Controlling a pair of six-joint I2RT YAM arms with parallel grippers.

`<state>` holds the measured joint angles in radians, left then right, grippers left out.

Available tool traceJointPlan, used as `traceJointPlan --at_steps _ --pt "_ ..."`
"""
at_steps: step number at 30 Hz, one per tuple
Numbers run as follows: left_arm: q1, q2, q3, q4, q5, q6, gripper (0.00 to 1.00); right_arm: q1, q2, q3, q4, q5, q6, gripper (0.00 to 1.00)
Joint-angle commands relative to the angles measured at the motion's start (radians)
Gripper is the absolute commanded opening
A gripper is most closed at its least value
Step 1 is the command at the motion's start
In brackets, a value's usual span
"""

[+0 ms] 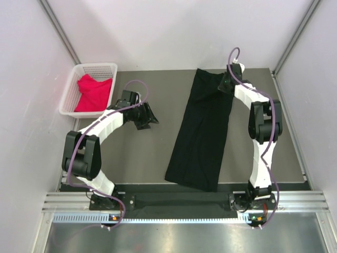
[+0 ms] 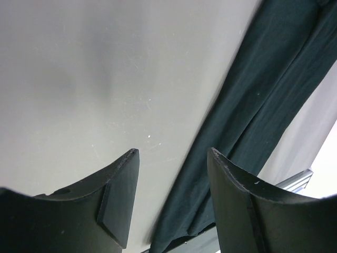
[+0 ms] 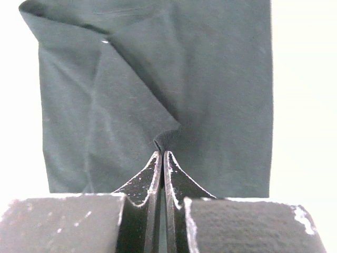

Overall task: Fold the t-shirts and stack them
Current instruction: Fold the tshirt

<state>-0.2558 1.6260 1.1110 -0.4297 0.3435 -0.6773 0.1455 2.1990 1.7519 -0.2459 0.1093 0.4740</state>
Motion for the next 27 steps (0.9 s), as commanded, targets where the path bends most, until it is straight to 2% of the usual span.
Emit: traceJointPlan --at_steps 1,9,18,23,25,26,27 --pt "0.006 -0.014 0.038 -0.003 0.014 0.022 0.59 -0.017 -0.067 -0.066 0.105 -0.043 0.086 0.01" --pt "0.006 -0.015 0.038 -0.015 0.015 0.028 0.59 -0.032 -0.102 -0.196 0.195 -0.082 0.176 0.04" --pt "0.006 -0.015 0.035 -0.020 0.012 0.028 0.59 -0.037 -0.170 -0.290 0.295 -0.079 0.163 0.05" --pt "0.006 -0.014 0.032 -0.015 0.011 0.022 0.59 -0.037 -0.170 -0.311 0.292 -0.088 0.152 0.07" --pt "0.006 -0.012 0.029 -0.014 0.014 0.027 0.60 -0.038 -0.154 -0.305 0.263 -0.088 0.152 0.14" --pt "0.006 -0.009 0.027 -0.015 0.017 0.033 0.60 -0.040 -0.150 -0.289 0.251 -0.094 0.150 0.24" --pt "0.006 -0.005 0.029 -0.020 0.025 0.041 0.61 -0.043 -0.147 -0.279 0.249 -0.095 0.144 0.27"
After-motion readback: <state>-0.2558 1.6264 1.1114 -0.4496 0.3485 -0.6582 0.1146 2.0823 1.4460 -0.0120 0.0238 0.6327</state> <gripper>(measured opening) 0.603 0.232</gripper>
